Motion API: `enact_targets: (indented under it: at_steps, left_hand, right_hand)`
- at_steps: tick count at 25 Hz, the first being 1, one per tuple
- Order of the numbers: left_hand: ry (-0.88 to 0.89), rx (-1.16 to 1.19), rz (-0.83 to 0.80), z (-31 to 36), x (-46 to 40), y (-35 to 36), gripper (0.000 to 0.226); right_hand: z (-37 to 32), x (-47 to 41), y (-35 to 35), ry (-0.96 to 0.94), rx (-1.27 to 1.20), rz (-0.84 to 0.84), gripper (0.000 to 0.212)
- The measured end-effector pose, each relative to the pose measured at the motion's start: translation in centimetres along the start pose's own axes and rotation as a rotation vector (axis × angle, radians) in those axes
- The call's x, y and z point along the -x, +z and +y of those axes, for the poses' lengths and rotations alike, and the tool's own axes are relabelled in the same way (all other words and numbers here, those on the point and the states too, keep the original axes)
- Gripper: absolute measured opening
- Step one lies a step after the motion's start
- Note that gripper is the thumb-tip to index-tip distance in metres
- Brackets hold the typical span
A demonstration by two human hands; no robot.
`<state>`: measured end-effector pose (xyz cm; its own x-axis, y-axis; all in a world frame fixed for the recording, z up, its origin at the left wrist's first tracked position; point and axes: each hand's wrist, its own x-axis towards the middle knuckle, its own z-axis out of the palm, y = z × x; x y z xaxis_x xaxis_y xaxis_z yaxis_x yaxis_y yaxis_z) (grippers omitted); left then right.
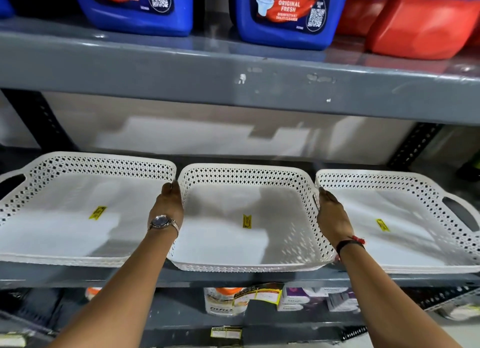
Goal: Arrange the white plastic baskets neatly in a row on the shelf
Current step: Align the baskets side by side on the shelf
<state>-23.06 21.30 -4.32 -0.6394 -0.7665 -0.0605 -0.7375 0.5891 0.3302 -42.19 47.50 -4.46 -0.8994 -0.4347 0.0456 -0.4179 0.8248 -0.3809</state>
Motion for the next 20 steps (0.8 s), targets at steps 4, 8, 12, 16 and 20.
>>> enact_targets:
  at_steps: [4,8,12,16,20]
  left_hand:
    - [0.007,-0.002,0.004,0.0,0.4,-0.1,0.061]
    - [0.01,-0.011,0.004,0.0,0.5,-0.3,0.062]
    - [-0.012,-0.025,-0.017,0.2,0.7,-0.7,0.062]
    - [-0.029,-0.049,-0.015,0.2,0.8,-1.1,0.064]
    - [-0.048,-0.041,-0.033,0.6,0.8,-1.3,0.065]
  right_hand:
    - [0.1,0.2,0.1,0.005,-0.006,0.008,0.06]
    - [0.1,0.3,0.1,0.017,-0.007,0.015,0.06]
    - [0.2,0.1,0.1,0.0,-0.001,-0.003,0.061]
    - [-0.1,0.0,0.1,-0.011,0.0,-0.004,0.06]
    - [0.1,0.0,0.1,-0.007,0.019,0.005,0.058]
